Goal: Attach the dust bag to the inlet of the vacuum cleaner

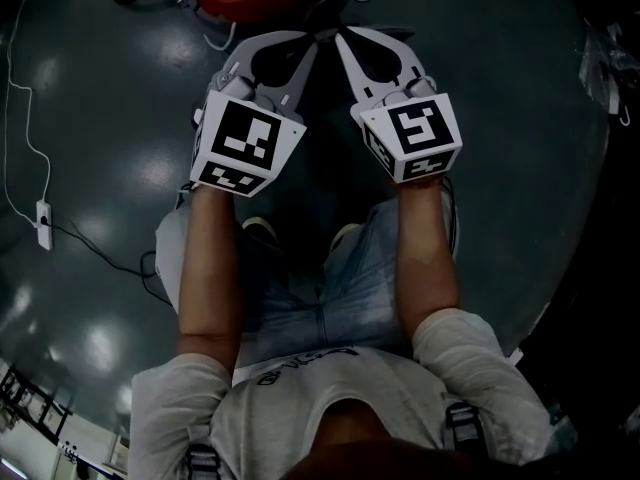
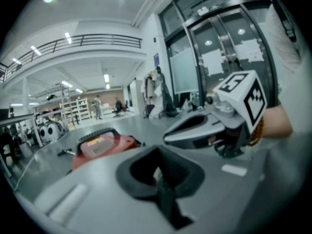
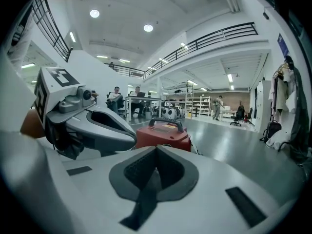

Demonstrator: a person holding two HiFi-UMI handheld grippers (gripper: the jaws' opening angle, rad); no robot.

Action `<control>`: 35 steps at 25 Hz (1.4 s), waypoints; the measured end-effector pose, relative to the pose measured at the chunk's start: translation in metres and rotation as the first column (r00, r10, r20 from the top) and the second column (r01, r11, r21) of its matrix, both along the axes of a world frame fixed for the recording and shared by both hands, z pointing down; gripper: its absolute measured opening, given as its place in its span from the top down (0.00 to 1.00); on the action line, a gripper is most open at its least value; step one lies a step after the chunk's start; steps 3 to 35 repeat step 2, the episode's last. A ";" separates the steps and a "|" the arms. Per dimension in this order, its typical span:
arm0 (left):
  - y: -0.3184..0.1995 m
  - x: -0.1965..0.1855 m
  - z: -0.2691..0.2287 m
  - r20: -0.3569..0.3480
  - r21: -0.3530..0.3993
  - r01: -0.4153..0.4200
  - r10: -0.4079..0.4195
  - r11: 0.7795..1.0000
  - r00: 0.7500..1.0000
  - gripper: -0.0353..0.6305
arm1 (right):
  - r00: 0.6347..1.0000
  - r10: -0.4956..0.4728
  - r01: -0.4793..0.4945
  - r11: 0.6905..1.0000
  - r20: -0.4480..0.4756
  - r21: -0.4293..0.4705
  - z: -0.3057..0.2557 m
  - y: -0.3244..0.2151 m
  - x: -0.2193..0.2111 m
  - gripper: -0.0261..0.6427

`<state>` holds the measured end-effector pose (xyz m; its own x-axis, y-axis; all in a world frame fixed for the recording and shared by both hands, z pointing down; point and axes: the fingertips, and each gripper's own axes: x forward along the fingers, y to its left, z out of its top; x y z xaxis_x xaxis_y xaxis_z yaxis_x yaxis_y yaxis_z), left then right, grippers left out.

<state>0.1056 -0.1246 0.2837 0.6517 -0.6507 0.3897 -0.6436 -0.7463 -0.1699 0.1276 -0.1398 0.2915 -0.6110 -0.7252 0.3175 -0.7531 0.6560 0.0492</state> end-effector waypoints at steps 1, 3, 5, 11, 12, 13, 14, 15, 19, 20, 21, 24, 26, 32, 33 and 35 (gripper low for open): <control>-0.001 -0.002 0.000 0.003 -0.001 0.002 -0.002 1.000 1.000 0.94 | 1.000 -0.001 0.001 1.000 0.000 0.000 0.001 -0.001 -0.001 0.94; -0.002 -0.003 0.000 0.006 -0.001 0.004 -0.004 1.000 1.000 0.94 | 1.000 -0.002 0.002 1.000 0.001 0.000 0.001 -0.001 -0.003 0.94; -0.002 -0.003 0.000 0.006 -0.001 0.004 -0.004 1.000 1.000 0.94 | 1.000 -0.002 0.002 1.000 0.001 0.000 0.001 -0.001 -0.003 0.94; -0.002 -0.003 0.000 0.006 -0.001 0.004 -0.004 1.000 1.000 0.94 | 1.000 -0.002 0.002 1.000 0.001 0.000 0.001 -0.001 -0.003 0.94; -0.002 -0.003 0.000 0.006 -0.001 0.004 -0.004 1.000 1.000 0.94 | 1.000 -0.002 0.002 1.000 0.001 0.000 0.001 -0.001 -0.003 0.94; -0.002 -0.003 0.000 0.006 -0.001 0.004 -0.004 1.000 1.000 0.94 | 1.000 -0.002 0.002 1.000 0.001 0.000 0.001 -0.001 -0.003 0.94; -0.002 -0.003 0.000 0.006 -0.001 0.004 -0.004 1.000 1.000 0.94 | 1.000 -0.002 0.002 1.000 0.001 0.000 0.001 -0.001 -0.003 0.94; -0.002 -0.003 0.000 0.006 -0.001 0.004 -0.004 1.000 1.000 0.94 | 1.000 -0.002 0.002 1.000 0.001 0.000 0.001 -0.001 -0.003 0.94; -0.002 -0.003 0.000 0.006 -0.001 0.004 -0.004 1.000 1.000 0.94 | 1.000 -0.002 0.002 1.000 0.001 0.000 0.001 -0.001 -0.003 0.94; -0.002 -0.003 0.000 0.006 -0.001 0.004 -0.004 1.000 1.000 0.94 | 1.000 -0.002 0.002 1.000 0.001 0.000 0.001 -0.001 -0.003 0.94; -0.002 -0.003 0.000 0.006 -0.001 0.004 -0.004 1.000 1.000 0.94 | 1.000 -0.002 0.002 1.000 0.001 0.000 0.001 -0.001 -0.003 0.94; -0.002 -0.003 0.000 0.006 -0.001 0.004 -0.004 1.000 1.000 0.94 | 1.000 -0.002 0.002 1.000 0.001 0.000 0.001 -0.001 -0.003 0.94; -0.002 -0.003 0.000 0.006 -0.001 0.004 -0.004 1.000 1.000 0.94 | 1.000 -0.002 0.002 1.000 0.001 0.000 0.001 -0.001 -0.003 0.94; -0.002 -0.003 0.000 0.006 -0.001 0.004 -0.004 1.000 1.000 0.94 | 1.000 -0.002 0.002 1.000 0.001 0.000 0.001 -0.001 -0.003 0.94; -0.002 -0.003 0.000 0.006 -0.001 0.004 -0.004 1.000 1.000 0.94 | 1.000 -0.002 0.002 1.000 0.001 0.000 0.001 -0.001 -0.003 0.94; -0.002 -0.003 0.000 0.006 -0.001 0.004 -0.004 1.000 1.000 0.94 | 1.000 -0.002 0.002 1.000 0.001 0.000 0.001 -0.001 -0.003 0.94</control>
